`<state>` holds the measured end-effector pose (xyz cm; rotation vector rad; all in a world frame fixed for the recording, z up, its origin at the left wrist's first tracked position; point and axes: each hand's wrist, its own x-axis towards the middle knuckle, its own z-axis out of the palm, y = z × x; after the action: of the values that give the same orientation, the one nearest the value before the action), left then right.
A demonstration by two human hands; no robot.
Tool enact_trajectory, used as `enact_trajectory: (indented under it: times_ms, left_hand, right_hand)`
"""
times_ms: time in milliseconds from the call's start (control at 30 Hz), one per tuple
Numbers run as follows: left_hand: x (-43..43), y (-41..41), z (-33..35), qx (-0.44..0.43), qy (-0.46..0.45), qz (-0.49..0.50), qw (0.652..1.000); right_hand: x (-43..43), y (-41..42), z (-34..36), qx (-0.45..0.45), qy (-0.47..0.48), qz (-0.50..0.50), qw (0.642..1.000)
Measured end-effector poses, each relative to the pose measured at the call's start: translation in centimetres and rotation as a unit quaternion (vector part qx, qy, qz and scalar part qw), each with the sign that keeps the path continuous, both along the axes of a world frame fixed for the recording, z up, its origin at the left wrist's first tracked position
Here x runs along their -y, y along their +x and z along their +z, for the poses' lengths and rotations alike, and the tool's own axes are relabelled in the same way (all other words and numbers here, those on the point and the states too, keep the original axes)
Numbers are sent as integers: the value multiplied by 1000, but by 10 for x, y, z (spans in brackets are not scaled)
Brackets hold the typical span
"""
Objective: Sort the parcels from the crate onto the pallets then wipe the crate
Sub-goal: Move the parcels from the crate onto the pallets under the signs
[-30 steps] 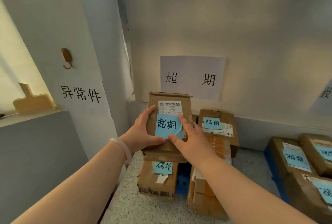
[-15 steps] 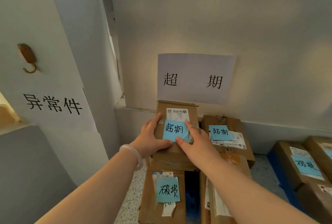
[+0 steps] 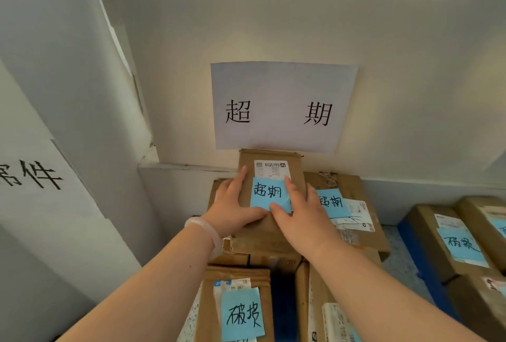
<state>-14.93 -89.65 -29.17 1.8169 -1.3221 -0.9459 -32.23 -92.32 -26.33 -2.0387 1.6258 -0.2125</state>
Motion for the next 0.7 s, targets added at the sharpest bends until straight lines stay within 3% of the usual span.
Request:
enact_trajectory:
  times_ms: [700]
  left_hand:
    - [-23,-14,19,118,13,-16,993]
  right_hand:
    - [-14,-18,6,-1,-71,76,995]
